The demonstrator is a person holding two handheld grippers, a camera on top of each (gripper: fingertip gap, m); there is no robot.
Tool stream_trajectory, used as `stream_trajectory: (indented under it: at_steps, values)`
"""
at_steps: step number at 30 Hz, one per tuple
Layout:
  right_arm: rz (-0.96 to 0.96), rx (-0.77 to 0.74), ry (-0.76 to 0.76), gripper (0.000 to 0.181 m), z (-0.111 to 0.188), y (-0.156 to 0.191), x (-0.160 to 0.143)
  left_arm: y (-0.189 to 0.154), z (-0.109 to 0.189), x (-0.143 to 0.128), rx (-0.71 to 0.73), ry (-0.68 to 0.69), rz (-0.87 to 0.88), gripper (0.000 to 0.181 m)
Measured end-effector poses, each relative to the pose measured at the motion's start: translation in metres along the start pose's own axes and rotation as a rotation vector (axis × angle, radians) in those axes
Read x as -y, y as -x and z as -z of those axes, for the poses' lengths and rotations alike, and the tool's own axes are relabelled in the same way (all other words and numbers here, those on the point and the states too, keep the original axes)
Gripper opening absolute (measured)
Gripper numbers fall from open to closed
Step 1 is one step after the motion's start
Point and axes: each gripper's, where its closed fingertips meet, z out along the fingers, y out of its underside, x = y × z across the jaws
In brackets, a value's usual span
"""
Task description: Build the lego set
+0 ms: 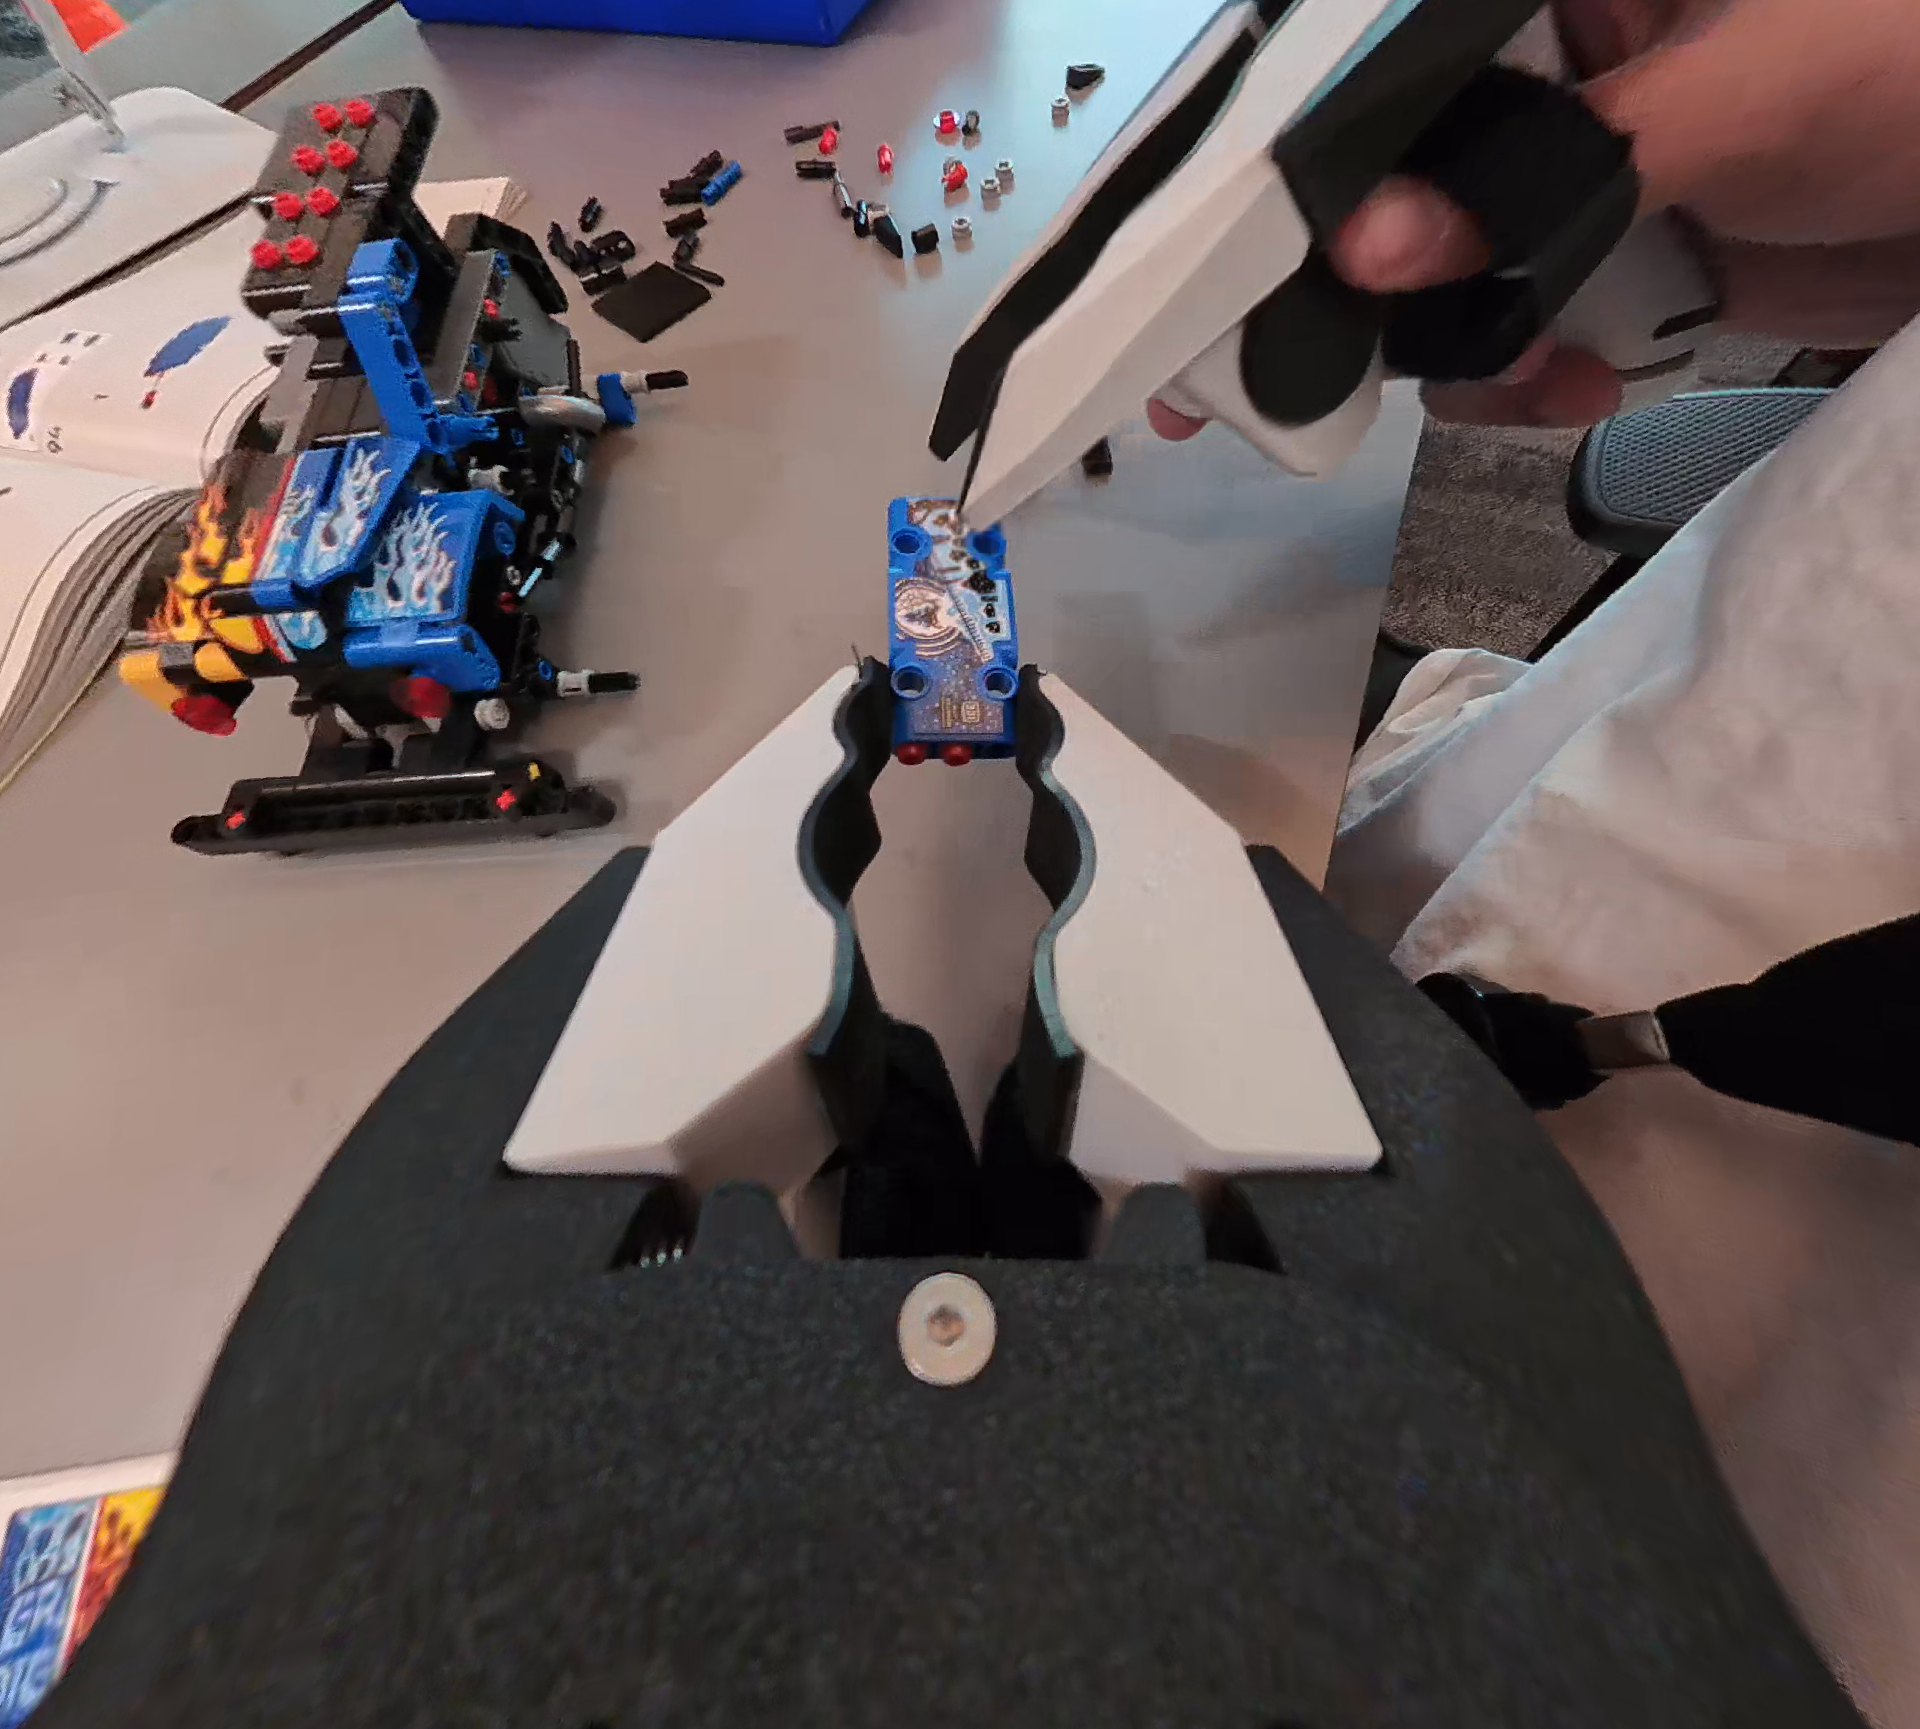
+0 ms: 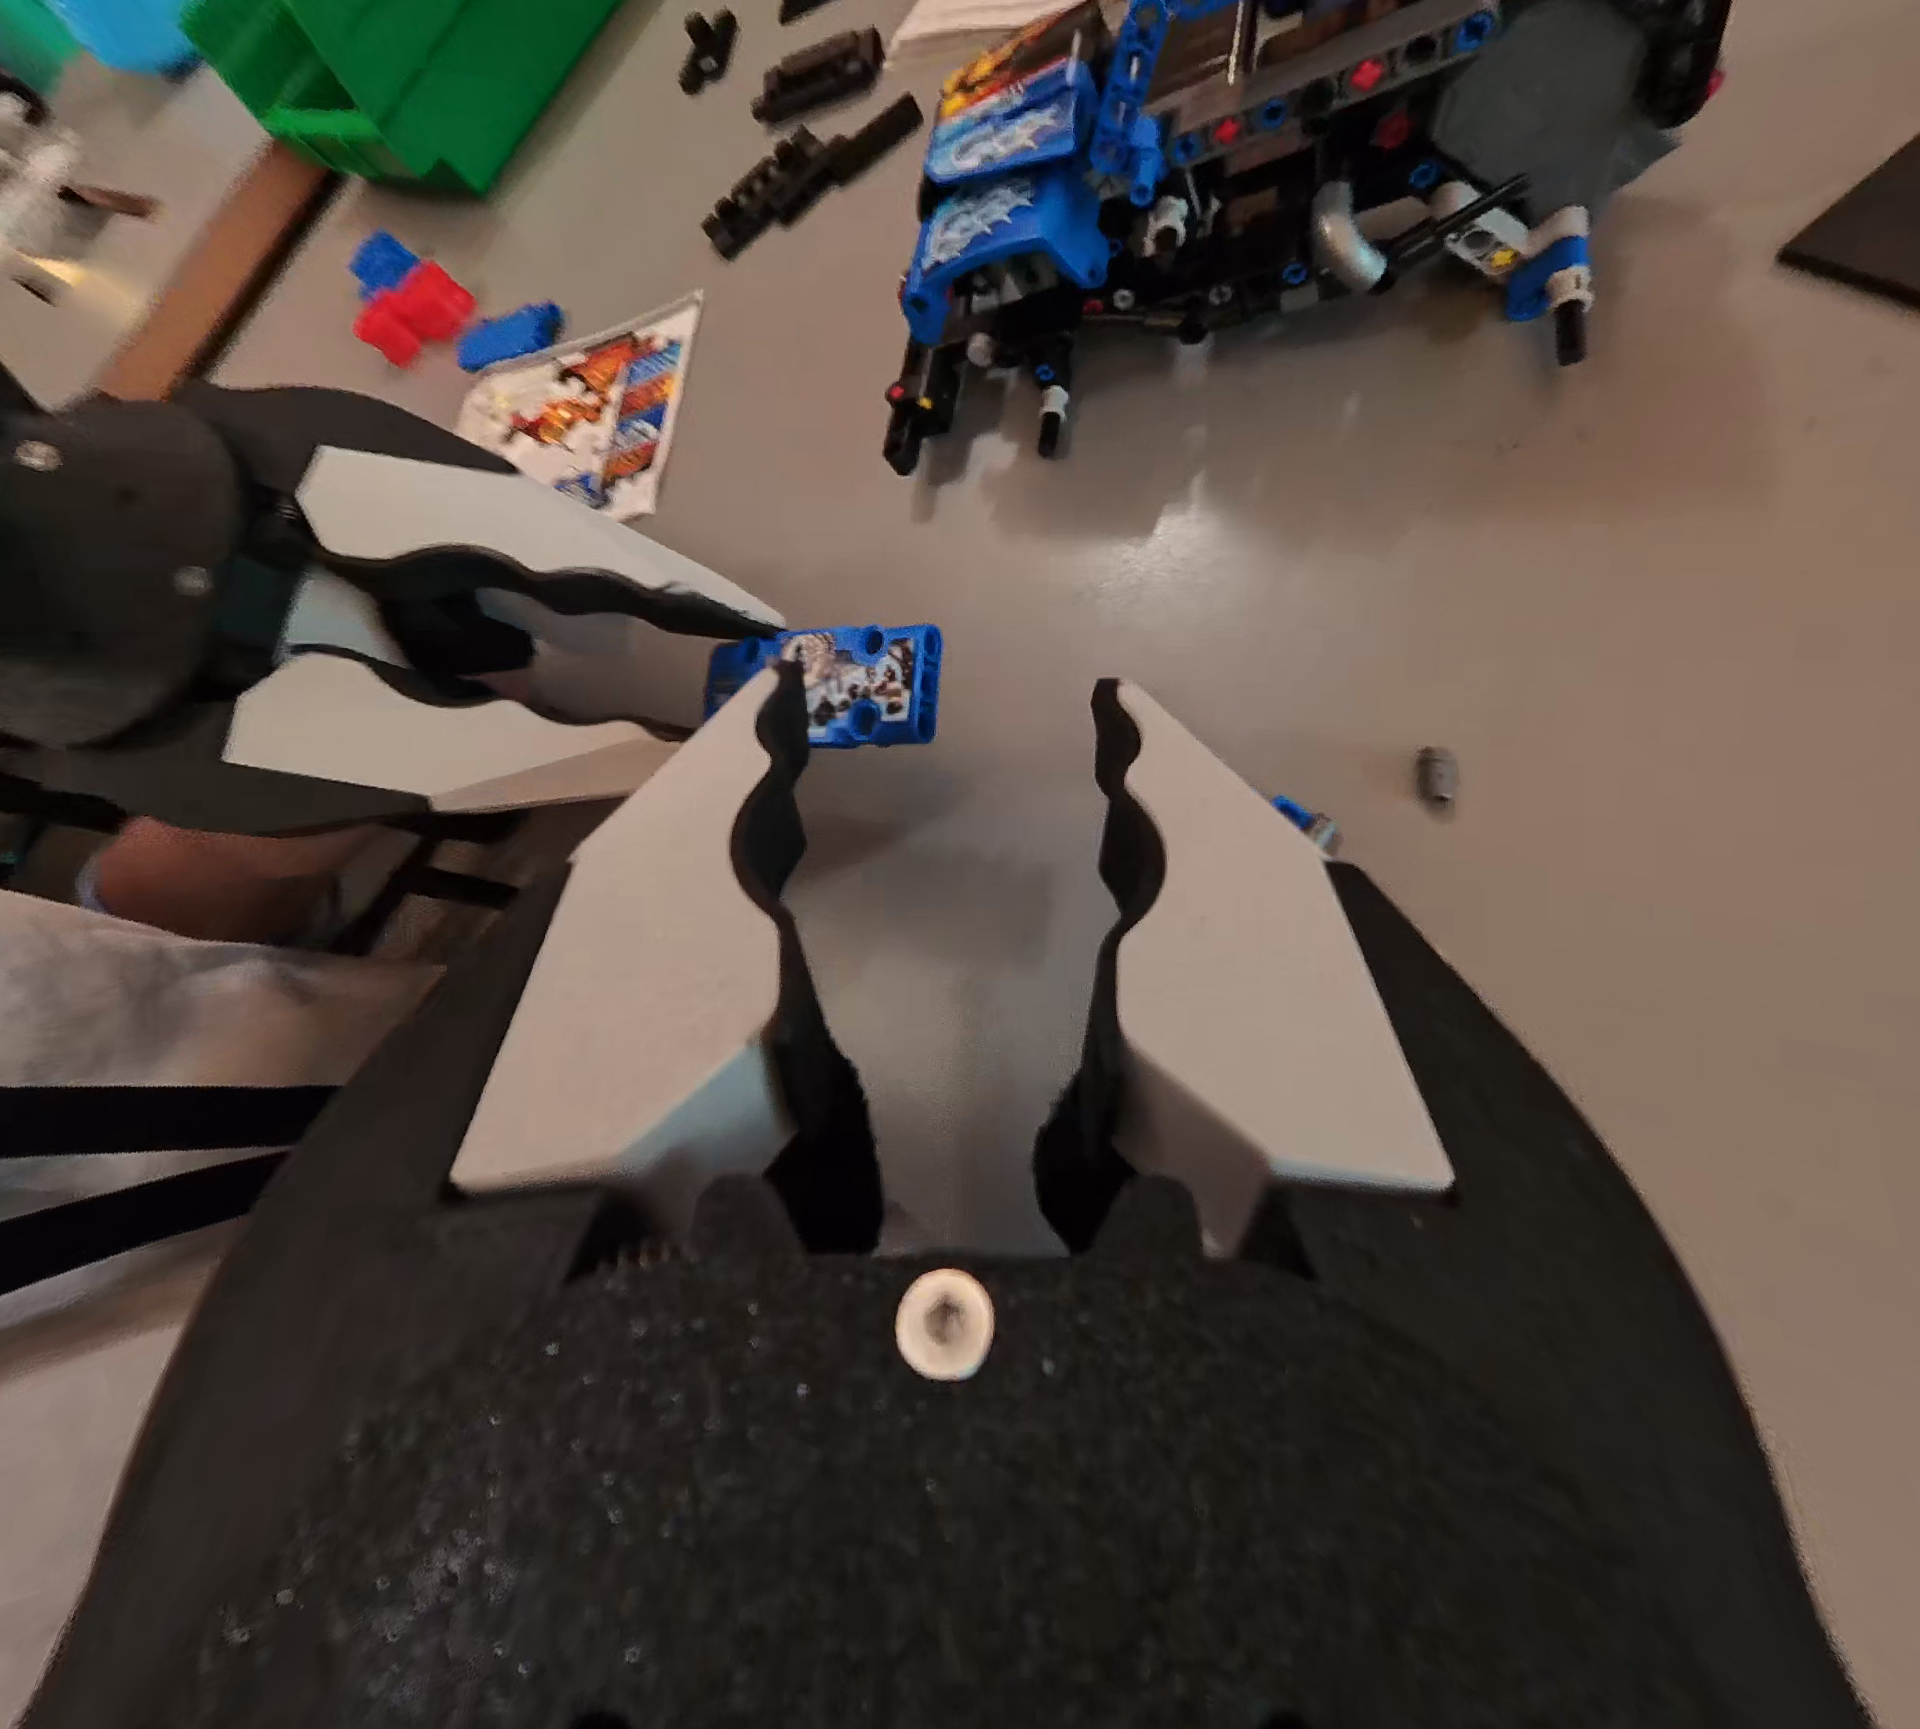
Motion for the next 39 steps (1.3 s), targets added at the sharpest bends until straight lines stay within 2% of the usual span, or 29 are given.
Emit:
stream_trajectory:
  at_steps: [4, 7, 9, 12, 15, 17, 20, 24, 34, 39]
  values:
    - [-0.073, 0.150, -0.084, 0.052, 0.007, 0.015, 0.012, 0.001, 0.009, 0.007, -0.014, -0.063, 0.012, 0.023]
    - [-0.202, 0.409, -0.108, 0.050, 0.015, 0.035, 0.016, 0.005, 0.014, 0.011, 0.003, -0.094, -0.021, 0.023]
    - [-0.257, 0.494, -0.095, 0.051, 0.011, 0.042, 0.012, 0.008, 0.017, 0.017, 0.016, -0.124, -0.028, 0.023]
    - [-0.274, 0.511, -0.103, 0.061, 0.000, 0.048, 0.009, 0.009, 0.019, 0.029, 0.027, -0.184, -0.012, 0.023]
    - [-0.335, 0.571, -0.130, 0.062, -0.004, 0.058, 0.015, 0.009, 0.019, 0.039, 0.060, -0.234, 0.003, 0.023]
    - [-0.351, 0.599, -0.139, 0.057, -0.007, 0.063, 0.019, 0.009, 0.019, 0.044, 0.095, -0.247, -0.016, 0.023]
    - [-0.353, 0.557, -0.149, 0.038, -0.012, 0.057, 0.023, 0.011, 0.019, 0.046, 0.146, -0.242, -0.051, 0.023]
    - [-0.310, 0.527, -0.159, 0.034, -0.012, 0.055, 0.025, 0.011, 0.019, 0.044, 0.163, -0.236, -0.053, 0.022]
    - [-0.379, 0.529, -0.240, 0.030, 0.003, 0.039, 0.037, 0.006, 0.022, 0.044, 0.132, -0.250, -0.044, 0.023]
    - [-0.438, 0.560, -0.340, 0.011, 0.018, 0.028, 0.051, 0.003, 0.025, 0.046, 0.118, -0.269, -0.031, 0.023]
